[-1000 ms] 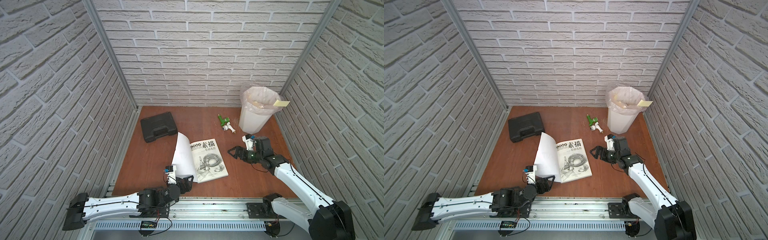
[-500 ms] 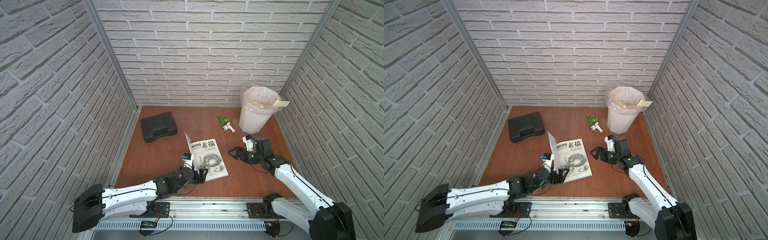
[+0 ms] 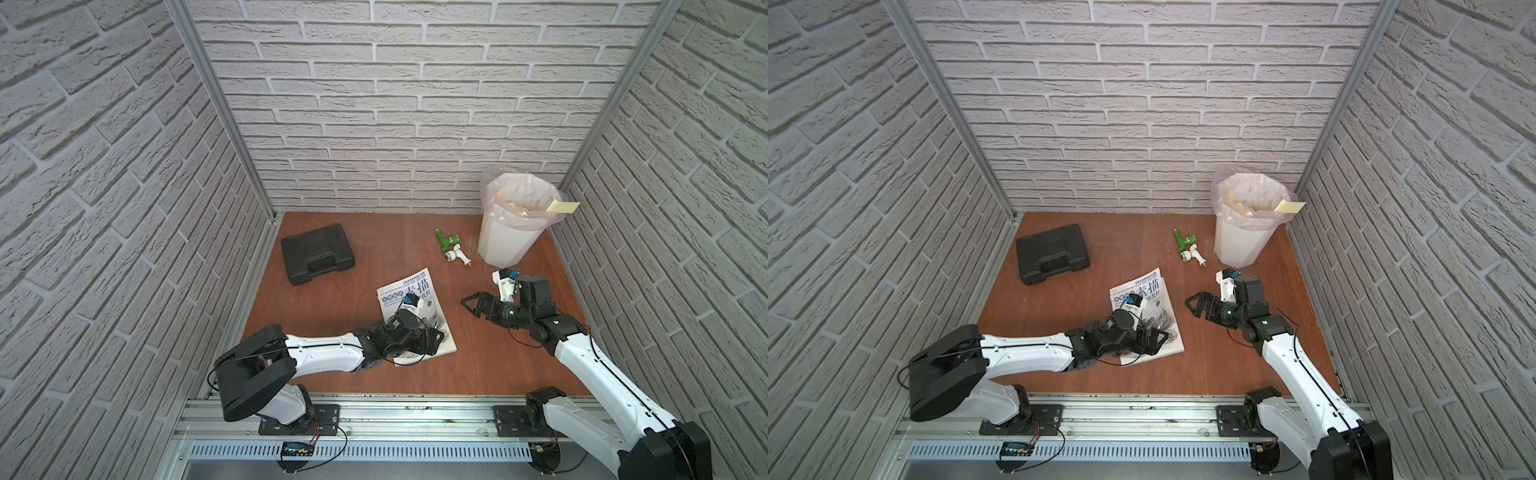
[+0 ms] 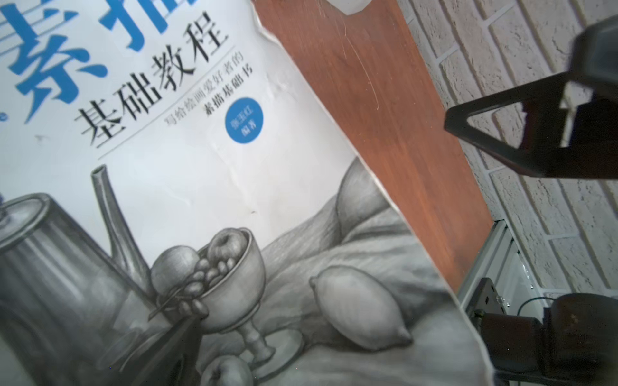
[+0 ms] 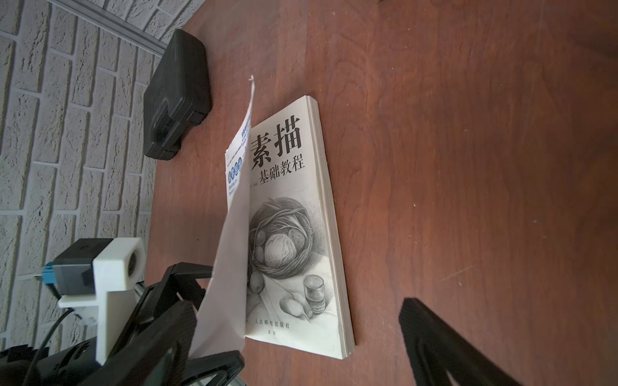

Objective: Peel off the used sticky note
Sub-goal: Close the book at the center of the board.

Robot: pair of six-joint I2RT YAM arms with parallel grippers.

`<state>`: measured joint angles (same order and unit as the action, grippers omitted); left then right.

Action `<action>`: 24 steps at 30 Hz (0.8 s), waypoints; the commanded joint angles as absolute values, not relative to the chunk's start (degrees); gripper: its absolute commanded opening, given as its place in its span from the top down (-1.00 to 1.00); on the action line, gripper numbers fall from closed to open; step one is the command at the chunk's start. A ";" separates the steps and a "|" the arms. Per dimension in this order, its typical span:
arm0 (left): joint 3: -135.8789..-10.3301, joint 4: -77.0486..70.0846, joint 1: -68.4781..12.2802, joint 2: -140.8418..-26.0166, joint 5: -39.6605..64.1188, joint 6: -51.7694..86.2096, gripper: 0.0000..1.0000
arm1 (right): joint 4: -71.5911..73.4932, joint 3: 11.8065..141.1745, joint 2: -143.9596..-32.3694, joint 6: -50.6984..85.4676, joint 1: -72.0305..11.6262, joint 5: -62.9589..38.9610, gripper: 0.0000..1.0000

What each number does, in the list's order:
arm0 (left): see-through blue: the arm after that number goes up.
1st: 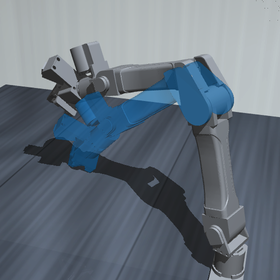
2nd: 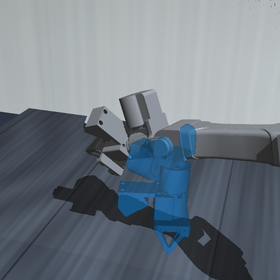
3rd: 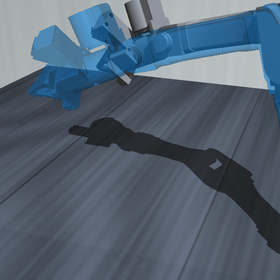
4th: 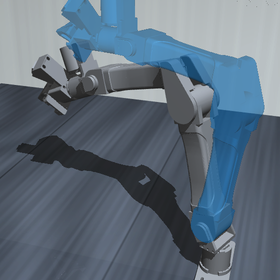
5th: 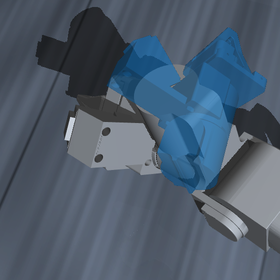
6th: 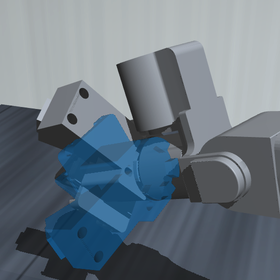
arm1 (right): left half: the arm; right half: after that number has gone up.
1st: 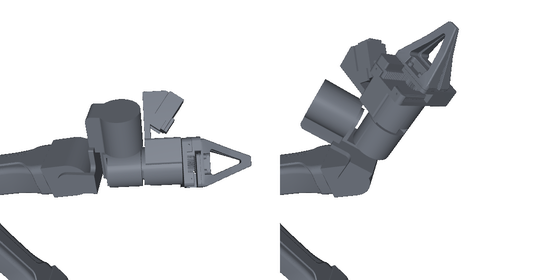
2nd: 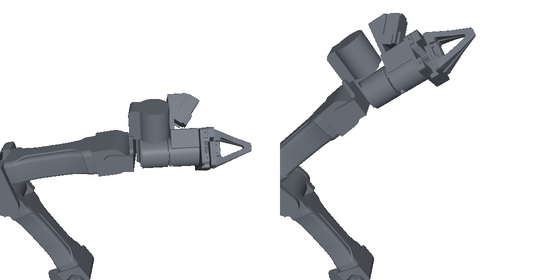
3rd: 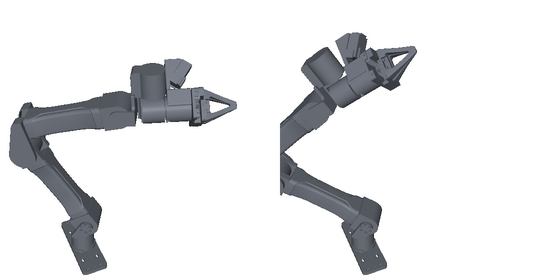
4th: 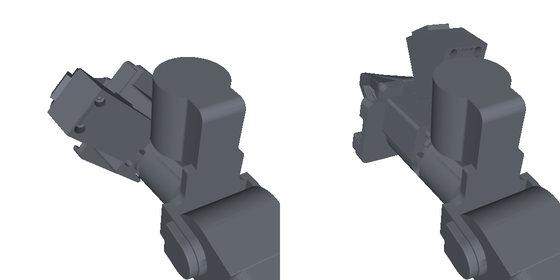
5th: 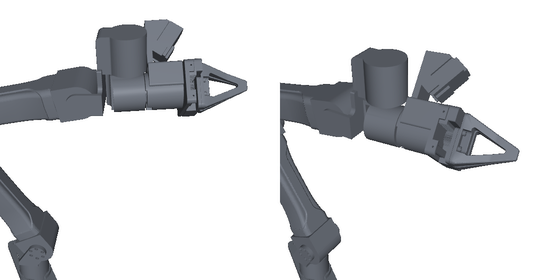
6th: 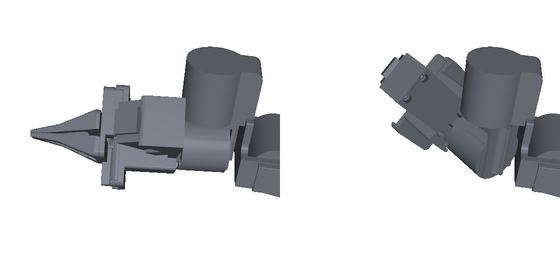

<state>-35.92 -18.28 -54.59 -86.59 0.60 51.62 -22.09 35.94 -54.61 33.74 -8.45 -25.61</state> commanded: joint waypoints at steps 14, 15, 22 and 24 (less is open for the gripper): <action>-36.73 -35.13 -50.62 -101.21 9.70 56.05 -0.97 | -22.16 34.05 -52.10 32.52 -3.13 -30.59 -1.00; -37.01 -34.78 -50.68 -101.10 9.75 55.87 -0.97 | -21.48 33.83 -52.26 32.85 -2.92 -31.12 -1.00; -38.93 -33.48 -51.57 -100.06 11.30 54.20 -0.97 | -18.25 33.20 -53.34 34.61 -1.47 -34.36 -1.00; -38.71 -33.13 -51.48 -98.55 11.19 53.59 -0.97 | -18.02 33.22 -53.04 34.54 -0.99 -34.44 -1.00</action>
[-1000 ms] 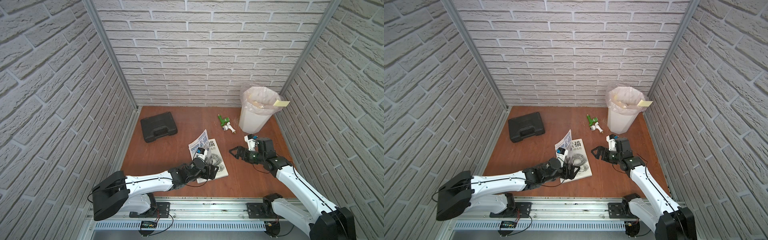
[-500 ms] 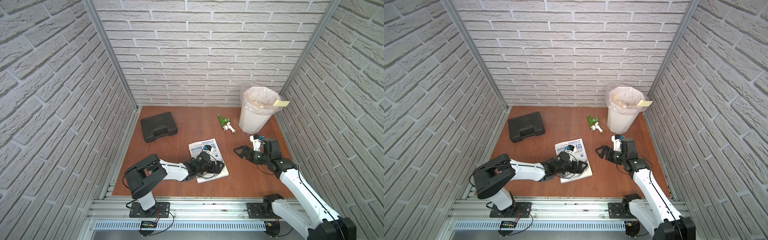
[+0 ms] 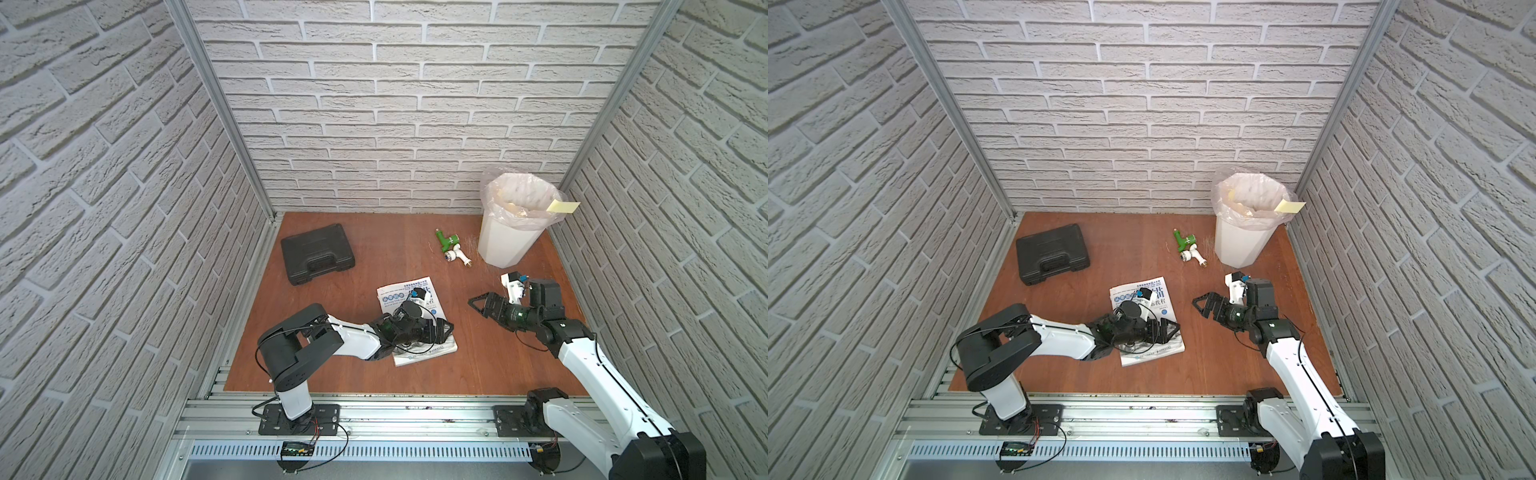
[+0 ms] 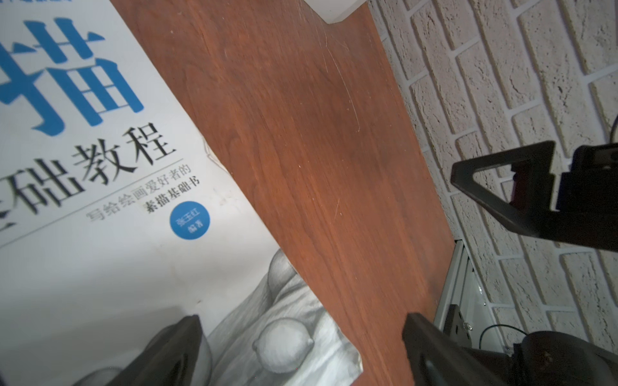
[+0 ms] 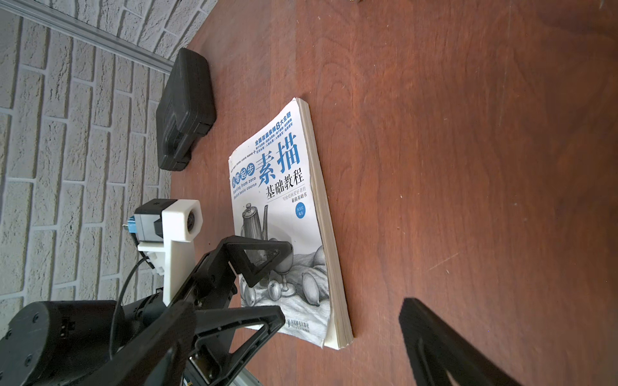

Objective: Peel off the used sticky note
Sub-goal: Close the book at the center of the board, then reset both arms

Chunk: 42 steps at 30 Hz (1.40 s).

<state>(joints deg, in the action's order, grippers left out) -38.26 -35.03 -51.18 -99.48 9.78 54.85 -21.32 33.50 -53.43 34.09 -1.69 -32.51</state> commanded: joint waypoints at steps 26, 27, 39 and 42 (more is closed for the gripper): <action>-30.08 -3.41 -35.48 -56.03 -9.75 36.79 -0.97 | -7.72 25.74 -35.81 23.04 1.28 -6.55 -0.99; -29.72 -1.92 -34.51 -53.86 -11.83 35.61 -0.97 | -6.47 24.67 -34.90 22.39 1.28 -4.20 -0.99; -13.29 -19.44 -27.98 -36.45 -42.82 11.51 -0.97 | 26.50 8.81 -36.83 10.21 1.34 10.92 -0.98; -10.13 -25.76 -23.71 -36.65 -42.89 6.62 -0.97 | 31.15 9.20 -42.95 6.31 1.40 11.98 -0.98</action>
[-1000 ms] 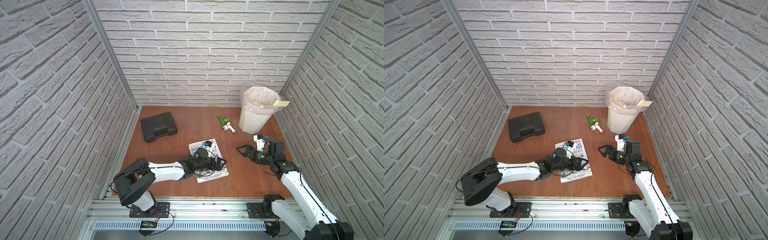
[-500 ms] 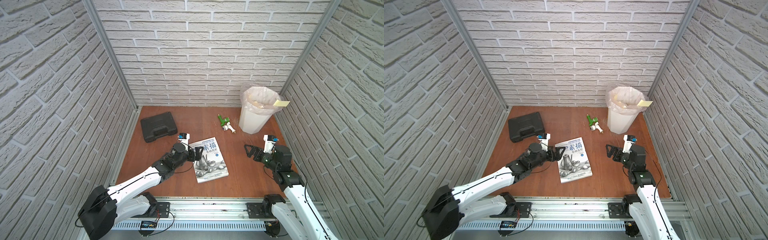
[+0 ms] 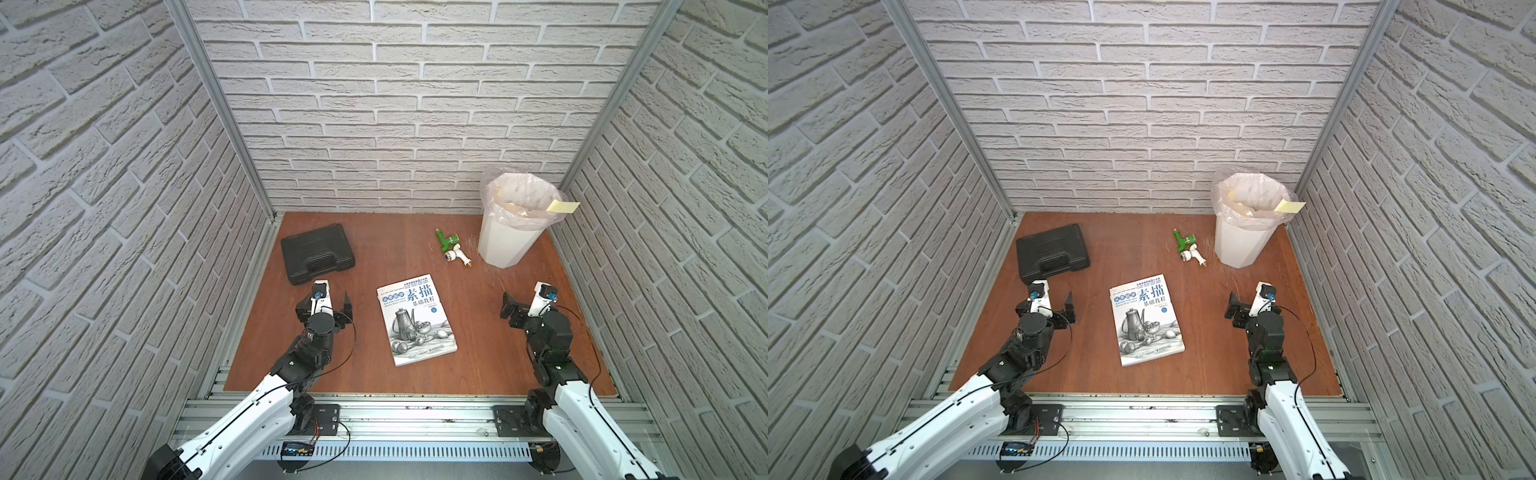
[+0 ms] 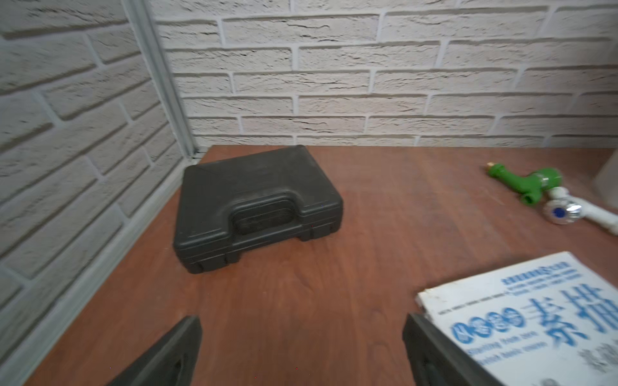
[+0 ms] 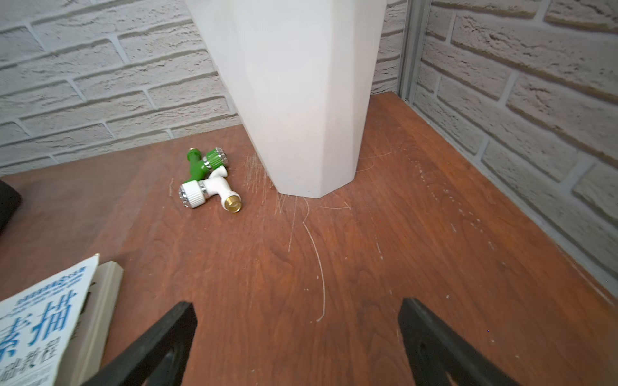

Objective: Peel off the used sticky note
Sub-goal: Reset both arms

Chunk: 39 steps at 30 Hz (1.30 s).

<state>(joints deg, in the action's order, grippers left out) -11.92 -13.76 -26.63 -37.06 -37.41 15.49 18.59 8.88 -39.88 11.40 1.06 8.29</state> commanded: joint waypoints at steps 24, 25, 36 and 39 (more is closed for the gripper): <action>-16.12 -59.67 -2.24 -85.13 -21.90 -0.69 -0.96 | 64.28 14.96 -87.83 2.24 1.46 5.44 -0.98; -16.55 -59.74 -1.94 -85.83 -21.39 -0.71 -0.97 | 66.63 15.14 -89.64 2.16 1.49 4.82 -0.98; -21.18 -52.50 2.28 -88.88 -12.29 1.82 -0.96 | 52.41 21.97 -89.06 2.24 1.32 5.10 -0.98; -21.09 -52.91 2.30 -89.21 -12.29 1.69 -0.96 | 52.78 21.74 -89.03 2.11 1.21 5.25 -0.98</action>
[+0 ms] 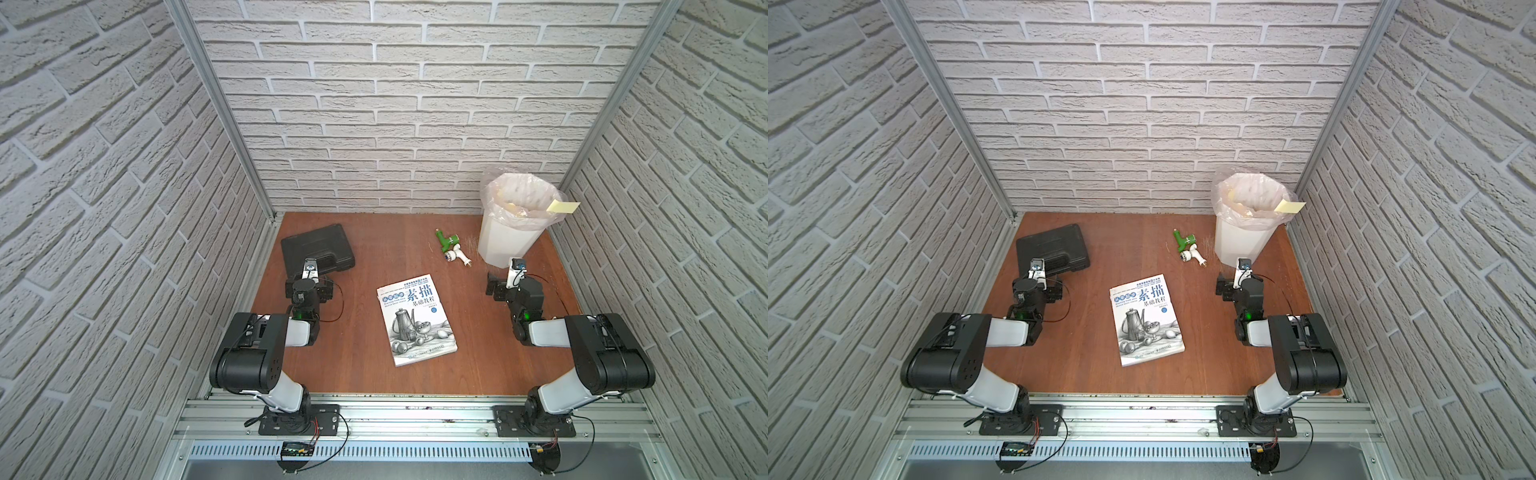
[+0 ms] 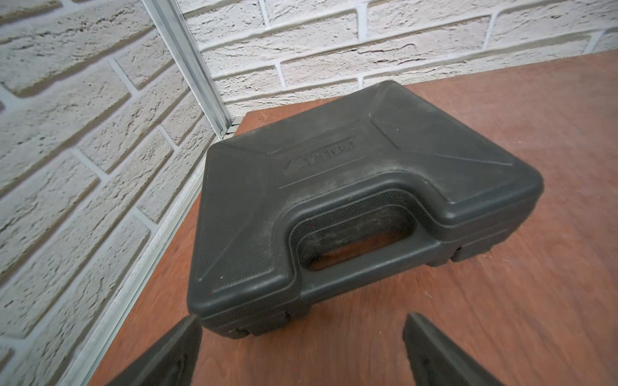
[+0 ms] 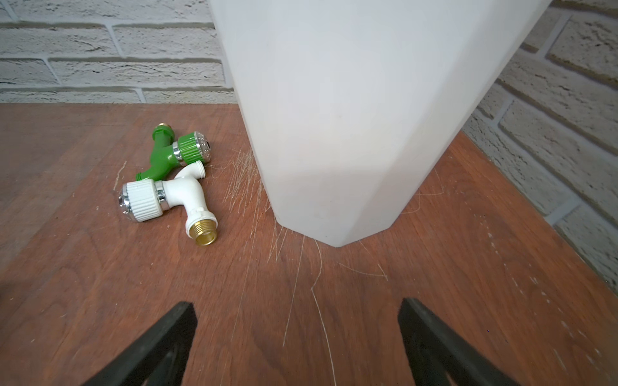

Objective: Peel off the used sticky note
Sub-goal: Reset both arms

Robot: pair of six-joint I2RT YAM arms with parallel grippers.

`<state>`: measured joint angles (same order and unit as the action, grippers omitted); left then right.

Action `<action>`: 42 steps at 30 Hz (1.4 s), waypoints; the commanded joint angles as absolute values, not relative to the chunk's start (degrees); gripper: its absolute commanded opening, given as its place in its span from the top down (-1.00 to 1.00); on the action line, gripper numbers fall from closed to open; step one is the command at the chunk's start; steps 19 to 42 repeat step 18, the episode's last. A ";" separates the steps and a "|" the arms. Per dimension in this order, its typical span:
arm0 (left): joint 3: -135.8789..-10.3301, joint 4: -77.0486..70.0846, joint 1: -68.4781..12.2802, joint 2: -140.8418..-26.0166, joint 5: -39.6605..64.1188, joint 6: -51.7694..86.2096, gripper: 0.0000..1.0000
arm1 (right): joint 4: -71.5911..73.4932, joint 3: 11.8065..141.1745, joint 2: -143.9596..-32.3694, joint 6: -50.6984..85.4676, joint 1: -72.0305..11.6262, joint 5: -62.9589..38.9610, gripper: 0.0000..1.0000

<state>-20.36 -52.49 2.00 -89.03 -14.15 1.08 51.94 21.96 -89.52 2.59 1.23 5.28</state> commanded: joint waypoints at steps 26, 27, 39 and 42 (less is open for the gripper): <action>-21.30 -52.45 2.46 -89.08 -11.83 1.75 -0.96 | 49.93 23.27 -89.06 0.02 -0.62 6.13 -0.98; -21.30 -52.45 2.46 -89.08 -11.83 1.75 -0.96 | 49.93 23.27 -89.06 0.02 -0.62 6.13 -0.98; -21.30 -52.45 2.46 -89.08 -11.83 1.75 -0.96 | 49.93 23.27 -89.06 0.02 -0.62 6.13 -0.98; -21.30 -52.45 2.46 -89.08 -11.83 1.75 -0.96 | 49.93 23.27 -89.06 0.02 -0.62 6.13 -0.98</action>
